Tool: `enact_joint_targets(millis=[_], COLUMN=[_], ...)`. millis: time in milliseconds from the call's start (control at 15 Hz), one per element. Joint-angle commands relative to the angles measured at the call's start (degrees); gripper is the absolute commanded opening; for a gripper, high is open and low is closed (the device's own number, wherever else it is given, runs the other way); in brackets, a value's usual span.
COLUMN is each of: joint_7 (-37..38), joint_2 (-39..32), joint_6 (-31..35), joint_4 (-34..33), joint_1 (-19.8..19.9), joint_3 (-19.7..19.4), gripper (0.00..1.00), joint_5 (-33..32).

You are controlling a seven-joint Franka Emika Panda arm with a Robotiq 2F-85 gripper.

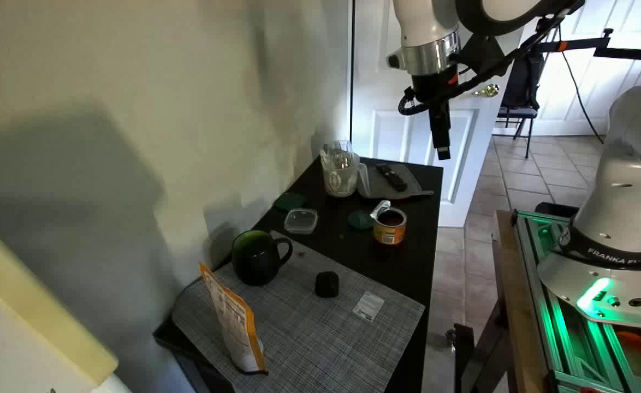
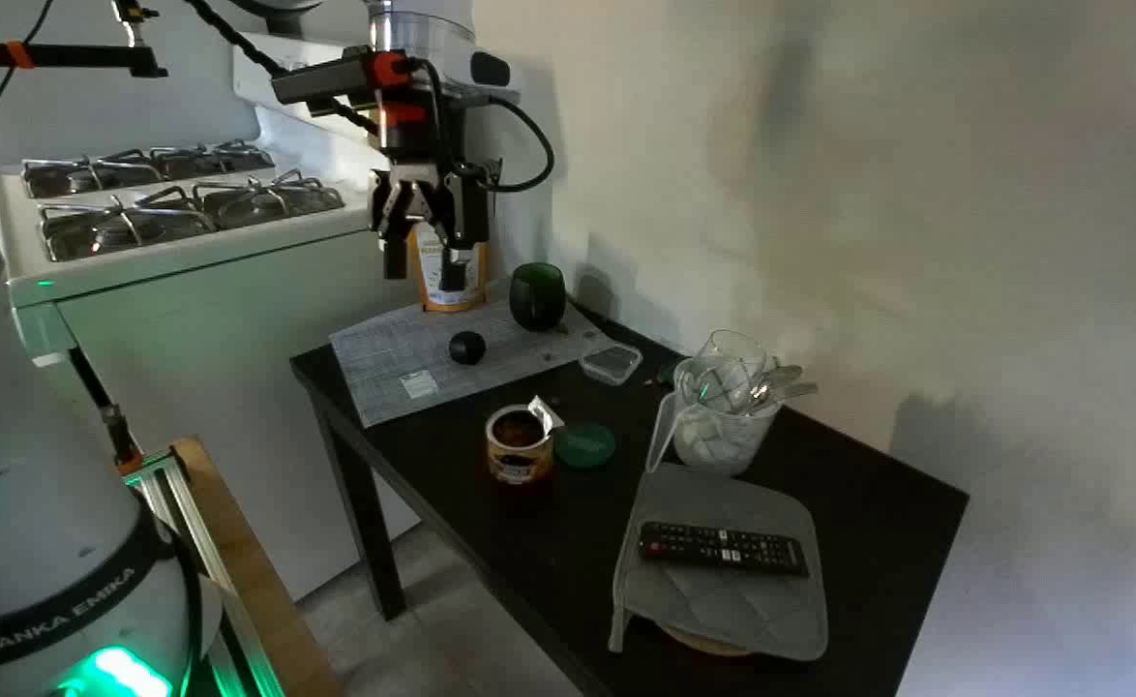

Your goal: Pick the black object on the paper and drop it in the wine glass inside the clear jar

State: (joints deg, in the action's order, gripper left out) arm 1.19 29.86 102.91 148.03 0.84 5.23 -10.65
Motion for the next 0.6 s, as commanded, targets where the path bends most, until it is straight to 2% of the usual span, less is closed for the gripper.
enact_joint_targets(millis=[0, 133, 400, 533], joint_7=[0.39, -0.07, -3.12, -6.24], joint_2=[-0.06, -2.4, -13.23, -19.05], joint_6=[-0.25, -0.8, 5.51, 9.14], joint_4=[-0.14, -1.86, -10.41, -15.1], joint_1=[-1.0, -1.06, -3.39, -5.15], joint_3=[-0.89, -0.53, 2.09, 2.62], gripper=[1.0, 1.0, 1.0, 1.0], joint_5=[-0.36, -0.99, -7.06, -7.63])
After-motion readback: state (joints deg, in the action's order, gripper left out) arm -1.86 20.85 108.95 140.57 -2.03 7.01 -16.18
